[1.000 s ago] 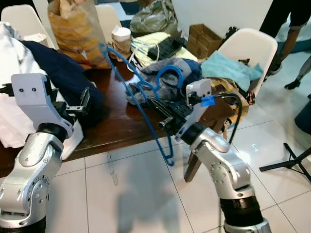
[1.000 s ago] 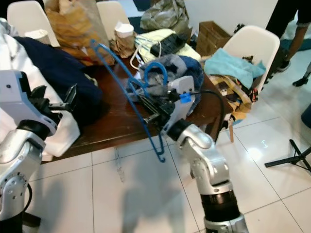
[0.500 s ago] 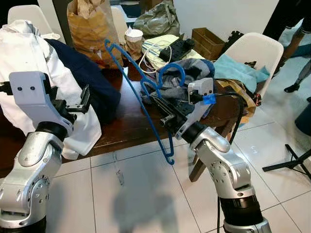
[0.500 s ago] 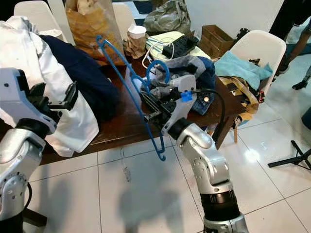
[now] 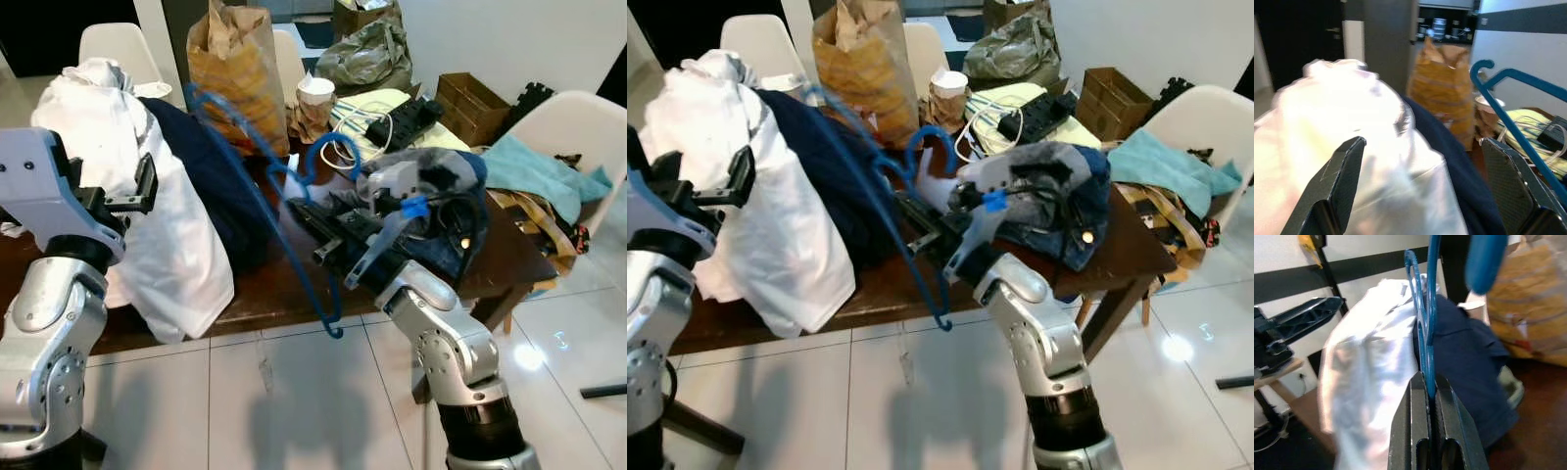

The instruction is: Hang hanger

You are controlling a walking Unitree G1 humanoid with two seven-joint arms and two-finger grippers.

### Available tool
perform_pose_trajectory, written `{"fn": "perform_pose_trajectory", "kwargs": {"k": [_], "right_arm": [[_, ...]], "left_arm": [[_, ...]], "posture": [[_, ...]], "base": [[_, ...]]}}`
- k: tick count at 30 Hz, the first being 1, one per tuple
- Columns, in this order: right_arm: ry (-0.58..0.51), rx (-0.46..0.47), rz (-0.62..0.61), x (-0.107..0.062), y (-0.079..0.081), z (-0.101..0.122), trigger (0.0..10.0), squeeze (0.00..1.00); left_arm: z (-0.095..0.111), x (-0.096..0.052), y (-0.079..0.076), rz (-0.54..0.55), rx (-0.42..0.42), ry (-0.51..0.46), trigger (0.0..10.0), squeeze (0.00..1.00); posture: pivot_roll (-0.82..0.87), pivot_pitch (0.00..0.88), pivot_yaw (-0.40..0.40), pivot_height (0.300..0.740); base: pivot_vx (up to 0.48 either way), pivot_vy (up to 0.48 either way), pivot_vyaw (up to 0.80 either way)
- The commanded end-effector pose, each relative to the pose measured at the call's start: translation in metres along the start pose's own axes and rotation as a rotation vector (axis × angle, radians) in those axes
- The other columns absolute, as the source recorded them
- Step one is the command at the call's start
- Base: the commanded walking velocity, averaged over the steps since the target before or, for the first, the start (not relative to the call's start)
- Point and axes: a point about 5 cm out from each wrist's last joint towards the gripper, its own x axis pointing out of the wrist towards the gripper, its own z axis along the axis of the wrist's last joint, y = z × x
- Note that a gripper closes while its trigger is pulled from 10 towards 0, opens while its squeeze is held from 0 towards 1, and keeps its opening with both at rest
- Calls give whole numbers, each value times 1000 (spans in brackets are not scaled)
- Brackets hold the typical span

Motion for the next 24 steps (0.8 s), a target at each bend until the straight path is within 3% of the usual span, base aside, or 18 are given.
{"fn": "perform_pose_trajectory", "kwargs": {"k": [1, 7, 11, 15, 20, 23, 24], "right_arm": [[-14, 4, -17, -3, -2, 2, 10000, 0], [-15, 4, -35, -3, -4, 2, 10000, 0], [-8, 6, -61, -3, -7, 0, 10000, 0], [11, 0, -70, -3, -9, -1, 10000, 0], [27, -5, -77, -4, -10, -2, 10000, 0], [21, -7, -84, -4, -11, -2, 10000, 0], [21, -7, -84, -4, -11, -2, 10000, 0]], "left_arm": [[5, 1, -1, -7, 24, -19, 10000, 0], [14, 5, -4, -60, 7, -57, 10000, 0], [21, 7, -17, -188, -12, -77, 10000, 0], [22, 8, -17, -183, -13, -82, 10000, 0], [22, 11, -6, -124, 17, -73, 10000, 0], [20, 21, 14, -13, 63, -67, 10000, 0], [20, 21, 14, -13, 63, -67, 10000, 0]], "posture": [[-3, 122, 4, 740], [0, 121, 4, 740], [-4, 121, 6, 740], [-5, 121, 7, 740], [-7, 124, 8, 740], [-7, 126, 5, 740], [-7, 126, 5, 740]], "base": [[341, 0, 0], [142, 0, 0], [0, 0, 0], [0, 0, 0], [0, 0, -800], [0, 0, -263], [0, 0, 0]]}}
